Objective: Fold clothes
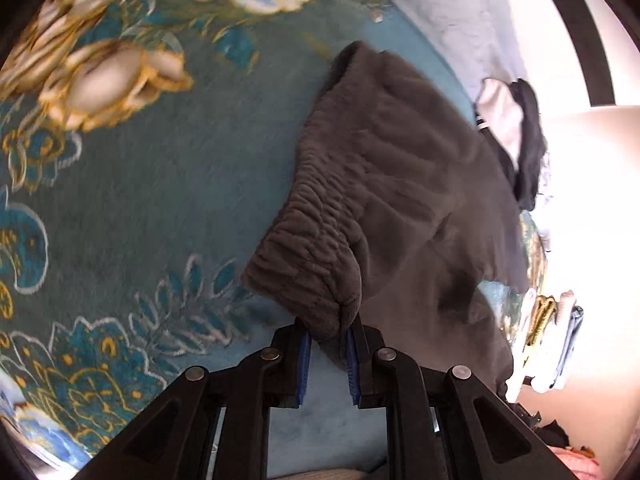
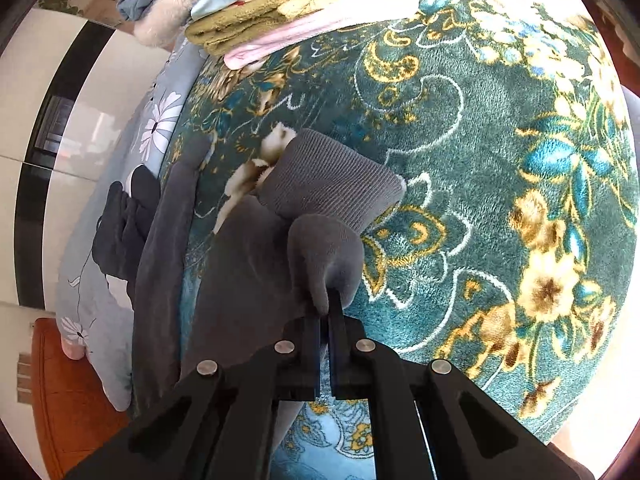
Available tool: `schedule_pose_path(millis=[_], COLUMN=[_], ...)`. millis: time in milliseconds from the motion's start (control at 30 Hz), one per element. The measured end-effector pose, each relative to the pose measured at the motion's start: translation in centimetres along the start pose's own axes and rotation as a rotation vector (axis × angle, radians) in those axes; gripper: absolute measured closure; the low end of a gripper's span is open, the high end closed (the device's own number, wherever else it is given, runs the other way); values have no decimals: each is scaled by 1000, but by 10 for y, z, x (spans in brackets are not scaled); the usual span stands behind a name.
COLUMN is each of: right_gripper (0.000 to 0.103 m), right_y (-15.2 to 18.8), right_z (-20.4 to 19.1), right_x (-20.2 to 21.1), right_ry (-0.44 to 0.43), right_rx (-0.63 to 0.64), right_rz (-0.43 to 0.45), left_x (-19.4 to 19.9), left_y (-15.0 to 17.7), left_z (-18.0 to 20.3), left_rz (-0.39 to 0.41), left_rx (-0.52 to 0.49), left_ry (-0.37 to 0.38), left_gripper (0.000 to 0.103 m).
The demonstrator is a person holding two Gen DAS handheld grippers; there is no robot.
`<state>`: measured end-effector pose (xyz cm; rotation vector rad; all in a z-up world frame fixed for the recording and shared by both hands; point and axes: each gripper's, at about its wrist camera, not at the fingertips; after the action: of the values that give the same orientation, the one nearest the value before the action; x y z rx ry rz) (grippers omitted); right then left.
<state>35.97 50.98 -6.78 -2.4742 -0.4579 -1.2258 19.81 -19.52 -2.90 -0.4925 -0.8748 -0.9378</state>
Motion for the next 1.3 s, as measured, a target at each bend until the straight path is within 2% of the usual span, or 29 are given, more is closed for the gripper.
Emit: schedule_pose_path(millis=[67, 167, 333, 467, 600, 933, 1100, 1167, 1233, 1267, 1300], right_gripper=[100, 100, 100, 100, 100, 100, 100, 98, 96, 91, 77], right_y=[-8, -22, -41, -58, -80, -126, -135, -137, -138, -138, -138], right_z=[-10, -42, -88, -119, -161, -244, -270, -278, -282, -282, -282], right_x=[9, 22, 18, 9, -9, -104, -137, -146, -152, -154, -154], right_ry=[-22, -71, -125, -165, -148, -15, 16, 19, -4, -22, -46], right_rx=[16, 67, 100, 95, 135, 177, 199, 215, 236, 246, 259], right_rz=[18, 45, 61, 67, 60, -6, -31, -40, -50, -59, -63], left_x=[14, 28, 44, 42, 22, -34, -66, -73, -73, -71, -67], left_y=[-10, -28, -43, -51, -83, -170, -196, -199, -199, -197, -196], left_z=[16, 38, 54, 57, 49, 55, 45, 43, 49, 54, 58], left_rz=[38, 80, 97, 75, 31, 35, 47, 57, 71, 77, 80], left_rx=[-19, -62, -55, 36, 202, 341, 434, 453, 420, 392, 358], left_ry=[60, 105, 190, 288, 399, 398, 400, 405, 428, 445, 464], left_gripper=[87, 87, 87, 87, 86, 85, 82, 78, 64, 59, 50])
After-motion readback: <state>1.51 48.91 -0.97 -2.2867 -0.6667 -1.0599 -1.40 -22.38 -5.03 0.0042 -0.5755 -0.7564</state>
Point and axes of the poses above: each gripper's, at about its wrist camera, not at the fingertips, and x roughly against the way its jaws point, z to its right, y to its underside
